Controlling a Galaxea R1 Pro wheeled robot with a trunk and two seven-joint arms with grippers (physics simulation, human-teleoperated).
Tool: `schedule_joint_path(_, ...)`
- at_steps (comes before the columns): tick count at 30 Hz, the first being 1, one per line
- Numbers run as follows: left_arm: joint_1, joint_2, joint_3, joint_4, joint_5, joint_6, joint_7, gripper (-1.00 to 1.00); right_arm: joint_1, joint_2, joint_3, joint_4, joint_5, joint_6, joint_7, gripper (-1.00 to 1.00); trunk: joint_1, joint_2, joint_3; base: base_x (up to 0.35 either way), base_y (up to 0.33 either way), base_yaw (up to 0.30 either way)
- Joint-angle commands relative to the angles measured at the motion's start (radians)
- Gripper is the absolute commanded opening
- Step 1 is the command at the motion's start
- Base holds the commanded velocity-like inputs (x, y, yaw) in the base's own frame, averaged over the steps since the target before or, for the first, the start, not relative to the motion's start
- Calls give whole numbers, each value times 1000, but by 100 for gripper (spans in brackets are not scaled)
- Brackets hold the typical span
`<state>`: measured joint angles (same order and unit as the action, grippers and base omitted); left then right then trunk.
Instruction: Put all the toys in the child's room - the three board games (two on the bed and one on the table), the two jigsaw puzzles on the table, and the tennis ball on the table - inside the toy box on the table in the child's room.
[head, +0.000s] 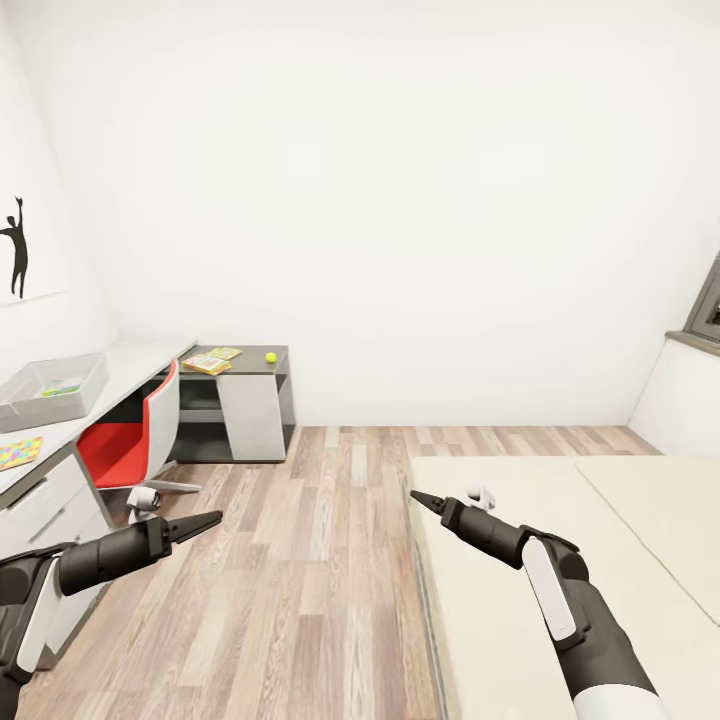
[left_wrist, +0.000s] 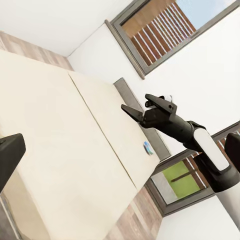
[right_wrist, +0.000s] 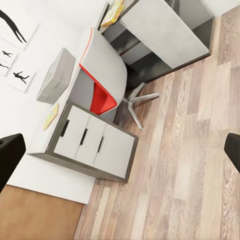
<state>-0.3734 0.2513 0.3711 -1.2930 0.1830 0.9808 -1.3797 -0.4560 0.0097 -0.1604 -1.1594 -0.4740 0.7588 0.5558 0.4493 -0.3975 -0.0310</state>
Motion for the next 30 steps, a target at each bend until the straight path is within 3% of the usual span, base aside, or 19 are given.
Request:
schedule_joint_path(1,-1,0,0,0,2,10,-2,100,-1,1,-3,0,-1,7,3,100,1,-2,-2,0,-124,0)
schedule_joint_path(30,-2,1,2,0,3,10,-3,100,-1,0,-3,0,-1,7,4,100,1,-2,-2,-3,-52,0)
